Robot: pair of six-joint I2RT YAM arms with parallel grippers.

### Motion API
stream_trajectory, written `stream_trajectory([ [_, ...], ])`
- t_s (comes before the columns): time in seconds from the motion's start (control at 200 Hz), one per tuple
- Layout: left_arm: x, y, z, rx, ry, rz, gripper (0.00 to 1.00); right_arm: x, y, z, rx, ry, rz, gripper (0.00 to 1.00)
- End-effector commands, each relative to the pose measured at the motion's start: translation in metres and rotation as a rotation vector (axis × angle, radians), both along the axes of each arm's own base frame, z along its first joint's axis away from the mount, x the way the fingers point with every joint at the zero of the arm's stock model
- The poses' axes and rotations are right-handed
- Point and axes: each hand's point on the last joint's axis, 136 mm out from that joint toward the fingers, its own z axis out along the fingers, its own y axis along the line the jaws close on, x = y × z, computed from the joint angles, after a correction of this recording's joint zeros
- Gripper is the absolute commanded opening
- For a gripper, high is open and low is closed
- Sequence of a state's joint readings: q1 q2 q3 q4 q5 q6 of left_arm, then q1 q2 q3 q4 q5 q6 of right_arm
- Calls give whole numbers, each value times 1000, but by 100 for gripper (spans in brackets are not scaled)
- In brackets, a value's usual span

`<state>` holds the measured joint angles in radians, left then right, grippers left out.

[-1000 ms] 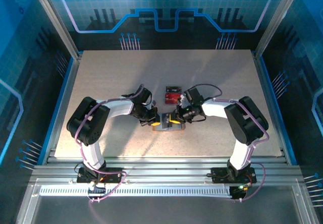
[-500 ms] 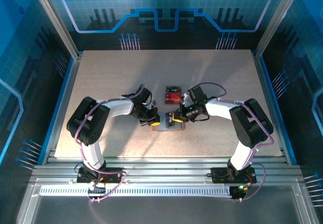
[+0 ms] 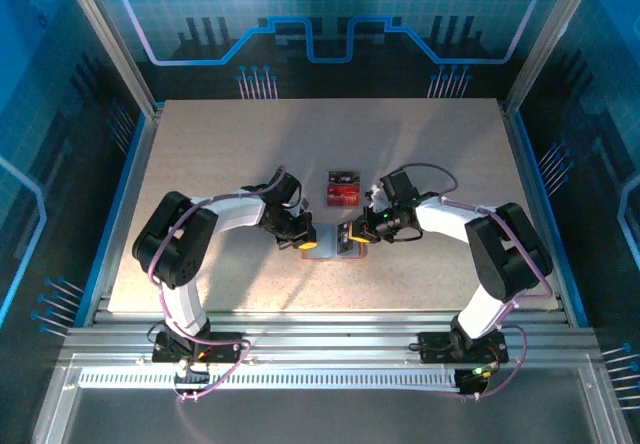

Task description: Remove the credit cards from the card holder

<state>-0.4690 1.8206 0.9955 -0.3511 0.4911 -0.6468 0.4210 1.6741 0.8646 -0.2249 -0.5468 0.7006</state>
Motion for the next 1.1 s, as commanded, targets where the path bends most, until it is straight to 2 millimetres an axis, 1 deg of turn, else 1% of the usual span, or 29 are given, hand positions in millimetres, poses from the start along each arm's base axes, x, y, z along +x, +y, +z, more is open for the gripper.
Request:
stream_trajectory([
  [0.0,-3,2,6,31,0,-12,4,-2,-10,4,-50,-19,22,5],
  [0.035,-3,1,9,27,-4,-13,5,2,-11,9,-61,-34,33,5],
  [0.135,-2,-1,15,20,-17,-11,7,2,-15,12,-100,-63,77,3],
  [0.23,0,-1,22,15,-34,-7,7,3,-16,20,-127,-100,132,1],
  [0.285,1,0,25,16,-47,-4,7,4,-19,22,-168,-121,170,0],
  [0.555,5,1,37,12,-88,4,7,0,-30,35,-441,-286,528,0],
  [0.7,6,3,38,16,-101,12,8,-1,-27,42,-531,-369,714,0],
  [0.945,3,9,34,11,-94,35,8,2,-14,47,-599,-489,1011,0],
  [1.026,2,13,33,10,-94,43,8,-4,-10,47,-587,-512,1129,0],
  [1.096,1,15,33,11,-95,51,8,-3,-9,47,-587,-519,1189,0],
])
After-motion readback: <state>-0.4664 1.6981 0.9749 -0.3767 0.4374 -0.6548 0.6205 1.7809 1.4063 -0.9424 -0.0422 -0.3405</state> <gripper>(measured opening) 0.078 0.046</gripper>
